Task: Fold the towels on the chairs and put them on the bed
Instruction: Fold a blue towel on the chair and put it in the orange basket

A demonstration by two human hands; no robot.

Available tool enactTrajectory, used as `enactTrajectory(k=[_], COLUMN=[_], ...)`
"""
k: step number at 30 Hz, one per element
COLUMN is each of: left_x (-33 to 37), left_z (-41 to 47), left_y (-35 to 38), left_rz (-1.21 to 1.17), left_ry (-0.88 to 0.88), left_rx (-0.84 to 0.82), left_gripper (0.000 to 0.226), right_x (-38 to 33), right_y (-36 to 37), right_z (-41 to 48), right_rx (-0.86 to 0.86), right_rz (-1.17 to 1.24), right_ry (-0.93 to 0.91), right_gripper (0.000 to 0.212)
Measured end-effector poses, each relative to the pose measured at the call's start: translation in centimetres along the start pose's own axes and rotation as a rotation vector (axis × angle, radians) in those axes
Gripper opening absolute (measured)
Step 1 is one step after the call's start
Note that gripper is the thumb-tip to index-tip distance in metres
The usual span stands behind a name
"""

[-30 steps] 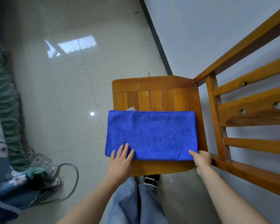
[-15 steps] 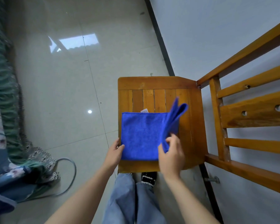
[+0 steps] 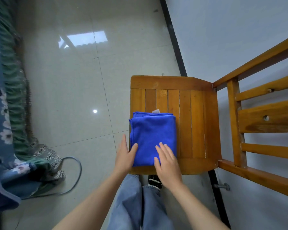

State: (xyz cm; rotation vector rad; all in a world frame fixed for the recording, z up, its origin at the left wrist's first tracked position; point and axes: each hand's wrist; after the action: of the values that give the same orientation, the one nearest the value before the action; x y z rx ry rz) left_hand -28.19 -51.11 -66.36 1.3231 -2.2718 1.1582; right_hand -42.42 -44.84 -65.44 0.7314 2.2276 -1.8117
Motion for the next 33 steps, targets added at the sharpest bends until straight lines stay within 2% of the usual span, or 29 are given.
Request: enactTrajectory(k=[1, 2, 3, 5, 6, 8, 10, 13, 15, 16, 17, 18, 20, 25, 28, 33], left_x=[-0.6, -1.1, -1.4, -3.0, -3.5, -4.1, -4.4, -4.1, -3.5, -3.1, -2.6, -2.1, -0.4, 5.8, 9.1, 13.2], left_z=[-0.1, -0.3, -0.7, -0.7, -0.6, 0.1, 1.3, 3.0, 3.5, 3.6, 3.6, 3.5, 2.4, -1.9, -4.4, -7.8], left_y=[0.2, 0.5, 1.0, 2.5, 3.1, 3.4, 3.6, 3.6, 3.4, 3.3, 3.0, 2.7, 1.7, -3.0, -7.1, -14.8], left_rz=[0.246, 0.461, 0.641, 0.892, 0.957, 1.042, 1.079, 1.023, 0.997, 0.989, 0.984, 0.975, 0.946, 0.911, 0.906, 0.861], left_ry=[0.183, 0.419, 0.639, 0.946, 0.994, 0.974, 1.040, 1.189, 1.243, 1.262, 1.271, 1.261, 1.224, 1.156, 1.117, 1.124], left_rx=[0.110, 0.149, 0.151, 0.052, 0.004, -0.028, 0.033, 0.190, 0.220, 0.210, 0.191, 0.165, 0.162, 0.250, 0.325, 0.569], left_gripper=[0.065, 0.070, 0.076, 0.084, 0.085, 0.083, 0.080, 0.042, 0.030, 0.033, 0.046, 0.059, 0.069, 0.059, 0.056, 0.054], right_x=[0.9, 1.8, 2.8, 4.6, 5.2, 5.7, 5.8, 6.2, 6.6, 6.7, 6.8, 6.8, 6.3, 2.7, -1.1, -8.6], right_y=[-0.1, 0.0, 0.4, 0.8, 1.0, 1.3, 1.5, 1.6, 1.6, 1.5, 1.1, 0.6, -1.3, -9.0, -14.2, -20.9], right_z=[0.1, 0.2, 0.2, 0.4, 0.6, 1.1, 1.5, 2.2, 2.5, 2.6, 2.8, 3.0, 3.3, 5.1, 6.4, 8.2], right_rx=[-0.034, -0.072, -0.116, -0.195, -0.187, -0.129, -0.059, 0.036, 0.131, 0.180, 0.226, 0.256, 0.293, 0.378, 0.384, 0.507], right_rz=[-0.114, -0.232, -0.327, -0.403, -0.433, -0.464, -0.482, -0.475, -0.438, -0.414, -0.393, -0.378, -0.379, -0.403, -0.436, -0.412], right_ry=[-0.041, -0.076, -0.130, -0.190, -0.231, -0.302, -0.343, -0.408, -0.491, -0.525, -0.548, -0.567, -0.610, -0.727, -0.815, -1.024], right_gripper=[0.045, 0.049, 0.063, 0.082, 0.085, 0.080, 0.071, 0.058, 0.040, 0.031, 0.026, 0.024, 0.021, 0.021, 0.030, 0.034])
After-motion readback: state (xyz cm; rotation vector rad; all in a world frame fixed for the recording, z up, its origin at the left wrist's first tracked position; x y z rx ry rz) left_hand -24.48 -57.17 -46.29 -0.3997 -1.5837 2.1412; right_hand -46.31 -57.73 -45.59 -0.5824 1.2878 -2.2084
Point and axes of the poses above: each hand's wrist, its own z-axis towards the middle knuckle, its own y-axis out of the palm, x = y × z, and after that the axes turned 9 degrees about x, right-handed
